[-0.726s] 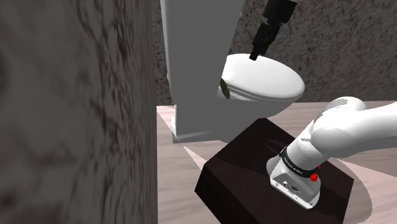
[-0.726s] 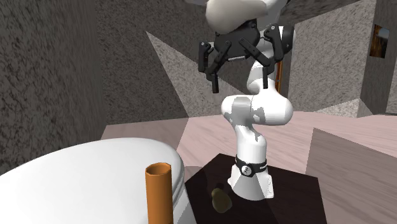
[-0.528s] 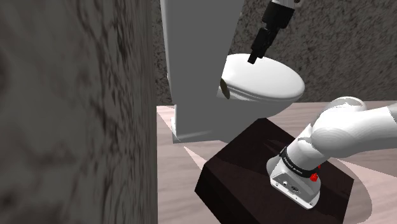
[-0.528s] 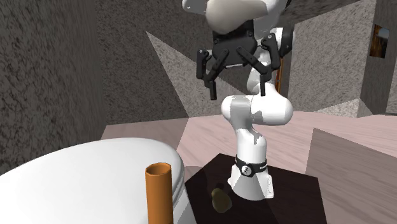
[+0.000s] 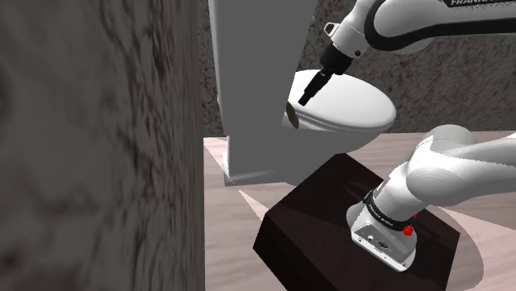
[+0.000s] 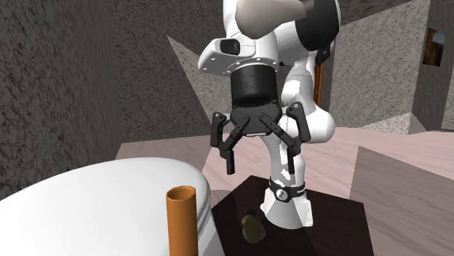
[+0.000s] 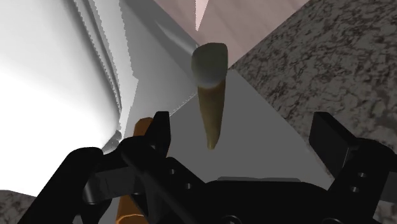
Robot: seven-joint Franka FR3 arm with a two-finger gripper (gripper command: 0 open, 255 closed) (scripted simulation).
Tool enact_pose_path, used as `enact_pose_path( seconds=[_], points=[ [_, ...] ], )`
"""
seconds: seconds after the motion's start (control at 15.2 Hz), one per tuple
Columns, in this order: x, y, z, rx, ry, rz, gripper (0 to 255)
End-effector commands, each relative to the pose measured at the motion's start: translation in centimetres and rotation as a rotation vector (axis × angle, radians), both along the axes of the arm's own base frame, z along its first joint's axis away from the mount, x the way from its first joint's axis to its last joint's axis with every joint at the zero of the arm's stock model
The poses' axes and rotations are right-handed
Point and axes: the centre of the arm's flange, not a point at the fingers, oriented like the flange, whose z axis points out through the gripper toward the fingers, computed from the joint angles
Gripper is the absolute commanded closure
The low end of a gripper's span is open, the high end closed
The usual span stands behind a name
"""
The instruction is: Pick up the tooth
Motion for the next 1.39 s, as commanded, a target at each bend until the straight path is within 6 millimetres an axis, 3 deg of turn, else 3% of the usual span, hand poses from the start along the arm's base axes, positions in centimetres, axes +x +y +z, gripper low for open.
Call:
enact_pose_path(
  seconds=[0.0, 0.59, 0.73, 0.79, 1.32],
  points=[
    [0.9, -0.5, -2.4, 0.018, -0.062, 0.016, 0],
    [1.4, -0.6, -7.9, 0.031, -0.097, 0.027, 0],
    [1.4, -0.6, -7.9, 0.031, -0.097, 0.027, 0],
    [1.4, -0.6, -7.9, 0.031, -0.097, 0.027, 255],
    [1.4, -0.6, -8.0, 0.031, -0.097, 0.027, 255]
  ],
)
